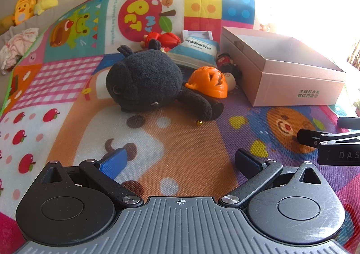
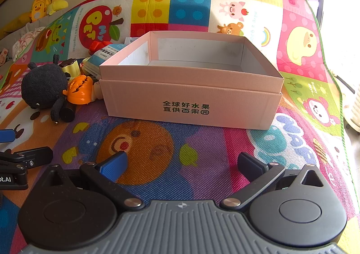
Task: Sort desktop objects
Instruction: 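Reach the right tool toward the white battery charger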
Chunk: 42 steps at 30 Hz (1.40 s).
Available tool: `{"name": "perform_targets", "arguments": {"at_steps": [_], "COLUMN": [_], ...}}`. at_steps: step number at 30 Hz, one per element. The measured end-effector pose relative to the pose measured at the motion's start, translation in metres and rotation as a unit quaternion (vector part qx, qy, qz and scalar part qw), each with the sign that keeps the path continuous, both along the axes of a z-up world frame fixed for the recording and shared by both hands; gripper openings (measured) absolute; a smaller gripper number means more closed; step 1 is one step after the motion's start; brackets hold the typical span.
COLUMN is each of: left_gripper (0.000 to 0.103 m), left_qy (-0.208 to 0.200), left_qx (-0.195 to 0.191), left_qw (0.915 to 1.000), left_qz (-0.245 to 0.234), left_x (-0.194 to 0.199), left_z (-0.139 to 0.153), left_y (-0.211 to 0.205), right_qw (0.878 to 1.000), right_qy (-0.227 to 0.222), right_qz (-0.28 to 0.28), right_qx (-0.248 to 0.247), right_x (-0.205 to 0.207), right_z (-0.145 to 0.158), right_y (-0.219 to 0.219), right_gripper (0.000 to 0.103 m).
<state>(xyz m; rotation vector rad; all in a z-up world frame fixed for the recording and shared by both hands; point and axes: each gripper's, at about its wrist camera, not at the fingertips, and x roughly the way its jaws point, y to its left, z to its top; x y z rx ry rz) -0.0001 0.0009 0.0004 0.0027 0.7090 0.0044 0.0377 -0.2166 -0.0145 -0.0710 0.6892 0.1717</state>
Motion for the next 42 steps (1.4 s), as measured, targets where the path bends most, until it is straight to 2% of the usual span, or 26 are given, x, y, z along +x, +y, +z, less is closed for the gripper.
{"name": "perform_targets", "arguments": {"at_steps": [24, 37, 42], "left_gripper": [0.103, 0.103, 0.103], "left_qy": [0.003, -0.001, -0.034], "left_qx": [-0.001, -0.015, 0.037], "left_qw": [1.0, 0.9999, 0.9987], "left_qz": [-0.001, -0.008, -0.004], "left_x": [-0.003, 0.001, 0.024], "left_z": [0.0, 0.002, 0.017], "left_y": [-0.001, 0.007, 0.006], "right_qw": [1.0, 0.999, 0.999], "right_qy": [0.001, 0.039, 0.046], "right_qz": [0.0, 0.028, 0.022], "right_qx": [-0.001, -0.012, -0.016], "right_x": [-0.001, 0.013, 0.013], "right_z": [-0.001, 0.005, 0.006], "right_y": [0.0, -0.003, -0.002], "right_gripper": [0.103, 0.103, 0.103]}}
